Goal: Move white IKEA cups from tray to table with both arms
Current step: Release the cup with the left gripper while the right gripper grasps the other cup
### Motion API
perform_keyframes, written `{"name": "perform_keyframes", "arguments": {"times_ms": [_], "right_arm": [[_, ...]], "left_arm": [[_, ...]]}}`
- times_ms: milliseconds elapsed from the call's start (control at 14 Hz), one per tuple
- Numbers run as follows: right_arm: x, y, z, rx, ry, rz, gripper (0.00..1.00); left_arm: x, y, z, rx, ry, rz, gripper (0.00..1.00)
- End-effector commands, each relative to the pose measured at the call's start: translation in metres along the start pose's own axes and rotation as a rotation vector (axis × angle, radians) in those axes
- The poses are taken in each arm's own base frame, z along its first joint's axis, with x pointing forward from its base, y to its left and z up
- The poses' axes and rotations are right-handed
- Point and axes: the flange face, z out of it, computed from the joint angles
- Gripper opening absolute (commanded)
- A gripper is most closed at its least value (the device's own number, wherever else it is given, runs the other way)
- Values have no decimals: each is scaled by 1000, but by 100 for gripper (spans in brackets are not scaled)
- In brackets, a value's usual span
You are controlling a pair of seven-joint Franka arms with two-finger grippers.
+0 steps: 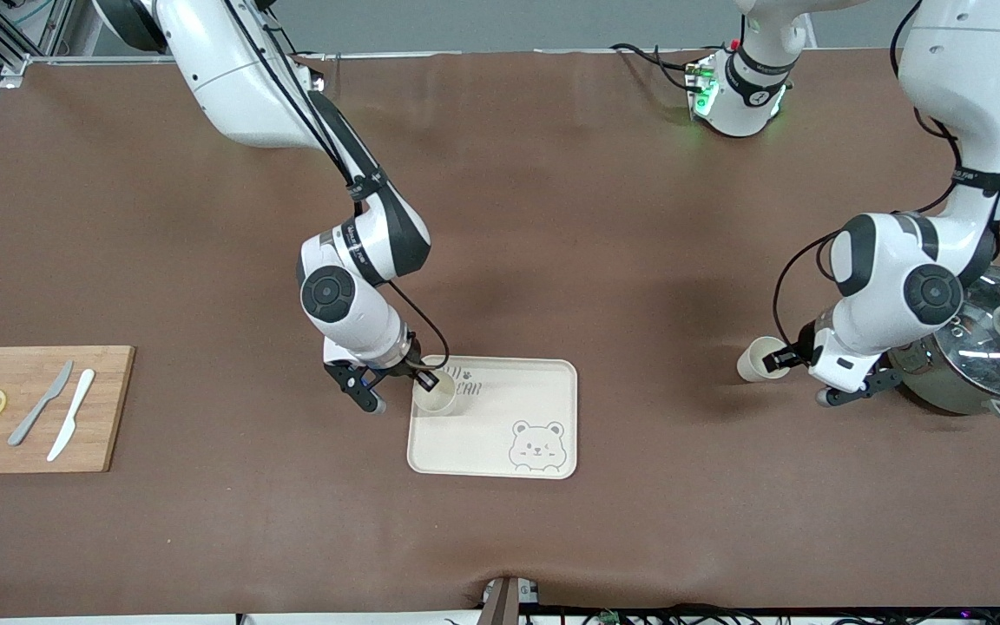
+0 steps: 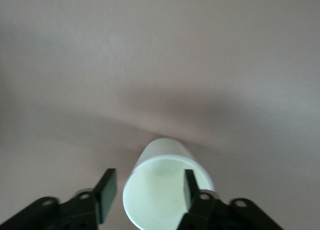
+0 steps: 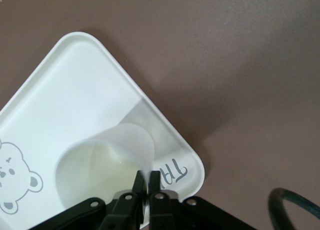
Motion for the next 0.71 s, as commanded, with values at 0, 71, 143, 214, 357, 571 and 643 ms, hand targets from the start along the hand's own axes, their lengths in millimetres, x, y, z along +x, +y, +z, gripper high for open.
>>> {"name": "perform_keyframes", "arguments": {"times_ms": [0, 71, 143, 214, 357, 571, 643], "right_arm": [[4, -15, -22, 33, -13, 25, 0], [6, -17, -39, 13, -30, 38, 0], [22, -14, -64, -24, -54, 51, 0], [42, -3, -81, -83, -91, 61, 0], [60, 18, -113, -149, -146, -55, 0], [117, 82, -144, -185, -212, -175, 0], [129, 106, -149, -183, -226, -254, 0]], "left_arm": [[-12, 11, -101, 8, 68, 40, 100], [-19, 25, -135, 12, 66, 62, 100], [-25, 38, -159, 21, 46, 81, 100], [-26, 40, -179, 32, 23, 86, 100], [-41, 38, -217, 69, -29, 88, 100], [-75, 42, -320, -10, 21, 69, 100], [-77, 40, -335, -12, 6, 79, 100]]}}
